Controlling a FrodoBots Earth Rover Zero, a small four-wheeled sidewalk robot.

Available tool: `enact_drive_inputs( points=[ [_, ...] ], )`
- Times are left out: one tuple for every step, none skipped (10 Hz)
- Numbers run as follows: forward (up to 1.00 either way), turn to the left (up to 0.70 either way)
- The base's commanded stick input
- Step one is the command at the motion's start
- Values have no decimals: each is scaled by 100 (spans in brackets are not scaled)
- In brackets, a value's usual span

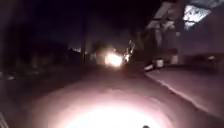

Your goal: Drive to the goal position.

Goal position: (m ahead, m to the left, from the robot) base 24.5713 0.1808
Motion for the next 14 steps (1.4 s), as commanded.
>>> enact_drive_inputs(
  points=[
    [70, 0],
    [70, 0],
    [70, 0],
    [70, 0],
    [70, 0],
    [70, 0],
    [70, 0],
    [70, -18],
    [70, -35],
    [70, -15],
    [70, 0],
    [70, 0],
    [70, 0],
    [70, 0]
  ],
)
